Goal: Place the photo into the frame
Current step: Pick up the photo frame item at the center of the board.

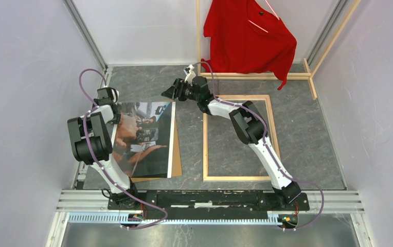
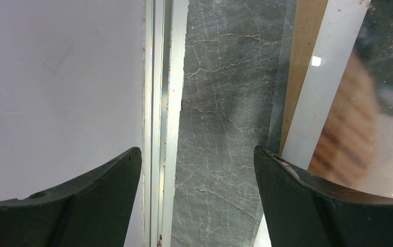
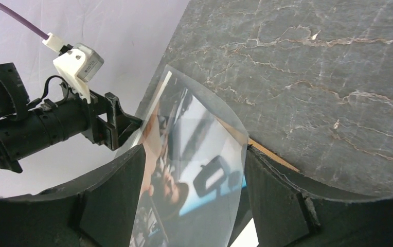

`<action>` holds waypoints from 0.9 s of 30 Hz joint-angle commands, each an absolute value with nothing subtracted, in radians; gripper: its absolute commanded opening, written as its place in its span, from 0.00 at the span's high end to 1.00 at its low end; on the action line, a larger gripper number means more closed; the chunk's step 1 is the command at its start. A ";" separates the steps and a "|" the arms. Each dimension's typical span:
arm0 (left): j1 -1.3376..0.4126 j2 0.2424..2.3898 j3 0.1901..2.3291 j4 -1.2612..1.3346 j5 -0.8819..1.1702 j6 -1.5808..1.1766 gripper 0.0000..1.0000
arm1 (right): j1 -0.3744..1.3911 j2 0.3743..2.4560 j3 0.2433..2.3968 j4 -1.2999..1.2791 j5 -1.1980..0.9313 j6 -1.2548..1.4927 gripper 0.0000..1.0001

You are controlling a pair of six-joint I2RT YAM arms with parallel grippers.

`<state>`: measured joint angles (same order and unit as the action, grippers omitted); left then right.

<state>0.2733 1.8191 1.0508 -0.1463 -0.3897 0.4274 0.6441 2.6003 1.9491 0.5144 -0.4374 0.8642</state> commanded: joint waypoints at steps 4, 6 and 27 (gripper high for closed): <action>0.262 1.859 1.013 -0.192 -0.288 0.403 0.13 | 0.651 2.590 1.933 0.547 -0.487 0.890 0.28; 0.261 1.856 1.011 -0.193 -0.288 0.406 0.13 | 0.656 2.584 1.930 0.504 -0.491 0.864 0.30; 0.263 1.845 0.999 -0.194 -0.298 0.411 0.14 | 0.690 2.395 1.758 0.530 -0.502 0.823 0.45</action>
<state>0.2729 1.8168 1.0428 -0.1329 -0.3882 0.4274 0.6735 2.4741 1.7359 0.4877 -0.4747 0.8379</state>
